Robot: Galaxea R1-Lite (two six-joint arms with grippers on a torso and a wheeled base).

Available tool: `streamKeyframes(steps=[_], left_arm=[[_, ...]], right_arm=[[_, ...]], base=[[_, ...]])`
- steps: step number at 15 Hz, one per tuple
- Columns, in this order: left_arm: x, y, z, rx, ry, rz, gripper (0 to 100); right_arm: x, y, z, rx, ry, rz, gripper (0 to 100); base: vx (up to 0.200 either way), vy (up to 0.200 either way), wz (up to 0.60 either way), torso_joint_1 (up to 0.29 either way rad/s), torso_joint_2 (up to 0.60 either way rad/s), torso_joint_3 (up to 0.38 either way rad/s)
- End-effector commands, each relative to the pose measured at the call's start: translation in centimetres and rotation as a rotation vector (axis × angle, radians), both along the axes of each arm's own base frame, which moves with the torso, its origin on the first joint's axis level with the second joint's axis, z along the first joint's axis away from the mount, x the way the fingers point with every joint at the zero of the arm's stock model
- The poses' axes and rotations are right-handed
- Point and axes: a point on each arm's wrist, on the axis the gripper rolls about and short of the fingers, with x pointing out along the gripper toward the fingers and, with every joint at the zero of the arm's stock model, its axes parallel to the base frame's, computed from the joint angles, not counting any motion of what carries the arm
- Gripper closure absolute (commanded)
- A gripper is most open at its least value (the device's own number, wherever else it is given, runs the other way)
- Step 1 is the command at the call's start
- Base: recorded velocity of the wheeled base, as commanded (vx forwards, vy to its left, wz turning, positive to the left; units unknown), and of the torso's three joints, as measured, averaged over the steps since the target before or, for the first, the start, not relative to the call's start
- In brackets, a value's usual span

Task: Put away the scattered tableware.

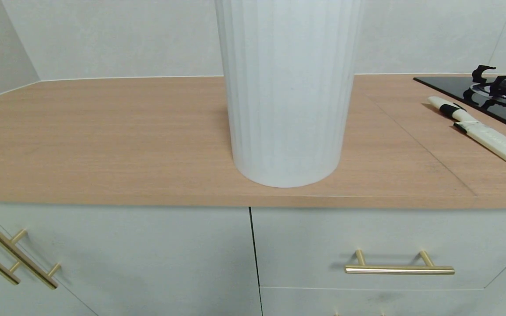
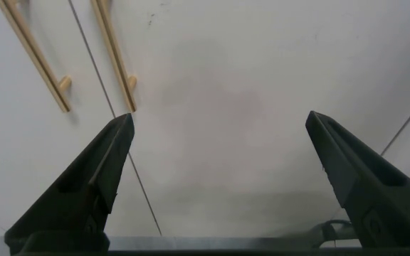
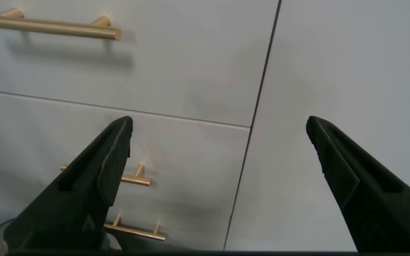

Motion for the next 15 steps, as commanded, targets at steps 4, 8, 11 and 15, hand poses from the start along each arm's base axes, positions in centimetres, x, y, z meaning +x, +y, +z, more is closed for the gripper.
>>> streamKeyframes(steps=[4,8,11,15], left_arm=[[0.0,0.0,0.0,0.0,0.0,0.001,0],[0.0,0.0,0.0,0.0,0.0,0.001,0],[0.0,0.0,0.02,0.0,-0.001,0.001,0],[0.0,0.0,0.0,0.0,0.0,0.001,0]], right_arm=[[0.01,0.0,0.0,0.0,0.001,0.001,0],[0.01,0.0,0.0,0.0,0.001,0.001,0],[0.01,0.0,0.0,0.0,0.001,0.001,0],[0.01,0.0,0.0,0.0,0.001,0.001,0]], base=[[0.0,0.0,0.0,0.012,-0.04,-0.034],[0.0,0.0,0.0,0.083,-0.27,-0.27],[0.0,0.0,0.0,0.172,-0.55,-0.286],[0.0,0.0,0.0,0.176,-0.47,-0.288]])
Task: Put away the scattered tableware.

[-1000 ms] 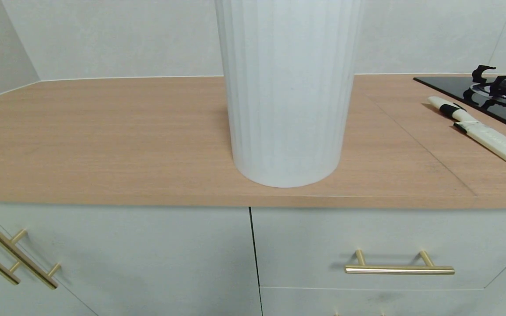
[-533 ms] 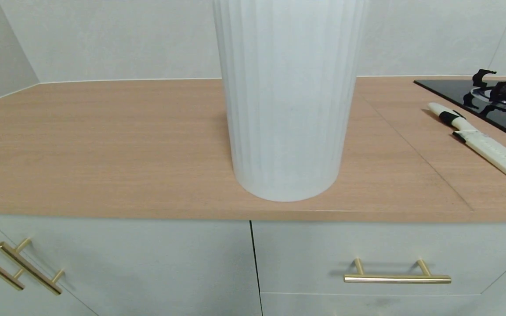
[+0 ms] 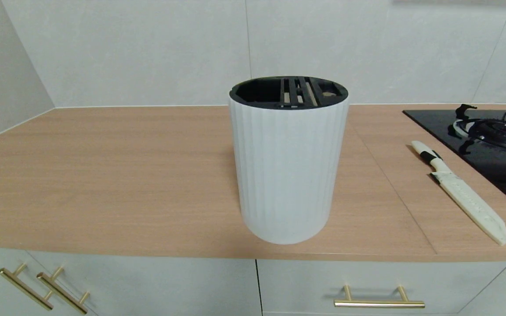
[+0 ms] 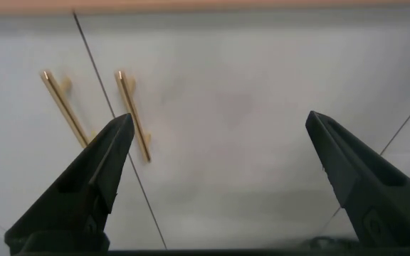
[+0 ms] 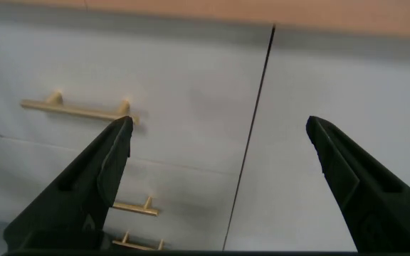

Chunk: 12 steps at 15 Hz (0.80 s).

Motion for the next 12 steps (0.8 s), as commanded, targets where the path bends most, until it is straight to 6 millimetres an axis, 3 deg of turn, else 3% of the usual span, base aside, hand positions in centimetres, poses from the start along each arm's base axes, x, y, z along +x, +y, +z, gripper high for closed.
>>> streamKeyframes(steps=[1,12], left_arm=[[0.01,0.0,-0.02,0.0,0.002,0.0,0],[0.01,0.0,-0.01,0.0,0.0,0.0,0]], right_arm=[[0.01,0.0,0.0,0.0,0.001,0.001,0],[0.01,0.0,0.0,0.0,0.001,0.001,0]], base=[[0.0,0.0,0.0,0.193,-0.46,-0.286],[0.0,0.0,0.0,0.222,-0.5,-0.283]])
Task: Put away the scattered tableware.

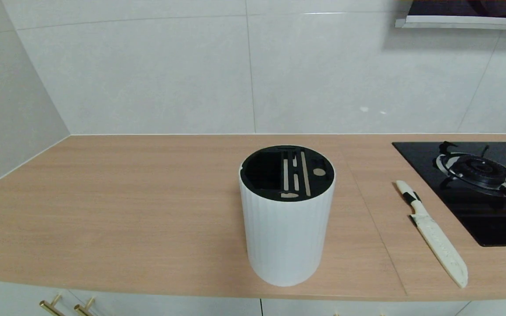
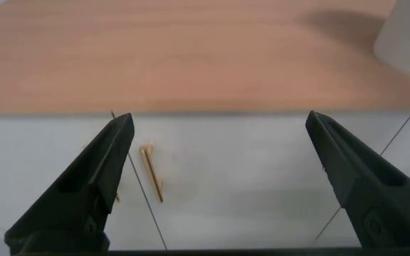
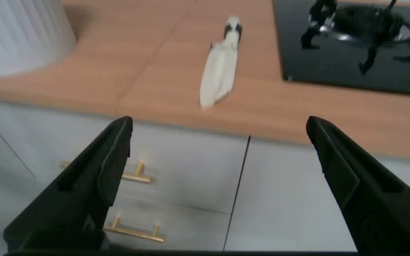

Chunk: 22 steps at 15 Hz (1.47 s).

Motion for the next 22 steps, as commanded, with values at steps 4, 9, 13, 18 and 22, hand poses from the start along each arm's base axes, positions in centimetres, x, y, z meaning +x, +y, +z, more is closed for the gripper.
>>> streamKeyframes(steps=[4,9,13,18,22], left_arm=[[0.01,0.0,-0.03,0.0,0.002,0.0,0],[0.01,0.0,-0.03,0.0,0.002,0.0,0],[0.01,0.0,-0.01,0.0,0.001,0.0,0],[0.01,0.0,-0.01,0.0,0.001,0.0,0],[0.01,0.0,-0.01,0.0,0.001,0.0,0]], right_arm=[[0.0,0.0,0.05,0.0,0.0,0.001,0],[0.01,0.0,0.0,0.0,0.001,0.001,0],[0.01,0.0,0.0,0.0,0.001,0.001,0],[0.01,0.0,0.0,0.0,0.001,0.001,0],[0.0,0.0,0.05,0.0,0.0,0.001,0]], base=[[0.0,0.0,0.0,0.249,-0.54,-0.294],[0.0,0.0,0.0,0.273,-0.58,-0.311],[0.0,0.0,0.0,0.233,-0.49,-0.254],[0.0,0.0,0.0,0.032,-0.07,-0.033],[0.0,0.0,-0.15,0.003,0.0,0.001]])
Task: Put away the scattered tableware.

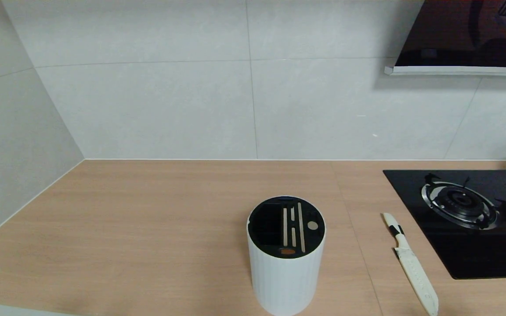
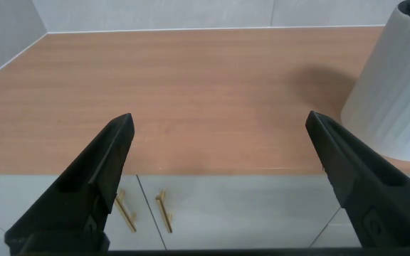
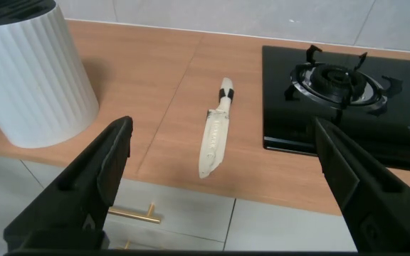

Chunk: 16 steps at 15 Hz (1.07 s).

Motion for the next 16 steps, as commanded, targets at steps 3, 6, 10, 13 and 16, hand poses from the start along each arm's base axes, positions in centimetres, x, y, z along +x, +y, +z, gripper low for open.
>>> streamKeyframes(steps=[3,6,10,13,16], left_arm=[[0.0,0.0,-0.01,0.0,0.002,0.0,0],[0.0,0.0,0.01,0.0,0.0,0.0,0],[0.0,0.0,0.01,0.0,0.0,0.0,0],[0.0,0.0,0.01,0.0,0.0,0.0,0],[0.0,0.0,0.01,-0.002,0.0,-0.001,0]], right_arm=[[0.01,0.0,-0.01,0.0,0.002,0.001,0],[0.01,0.0,-0.01,0.0,0.002,0.001,0],[0.0,0.0,0.04,0.0,0.0,0.0,0],[0.01,0.0,-0.01,0.0,0.002,0.0,0],[-0.2,0.0,0.85,0.003,-0.038,0.003,0]], base=[[0.0,0.0,0.0,0.0,0.0,0.0],[0.0,0.0,0.0,0.0,0.0,0.0],[0.0,0.0,0.0,0.0,0.0,0.0],[0.0,0.0,0.0,0.0,0.0,0.0],[0.0,0.0,0.0,0.0,0.0,0.0]])
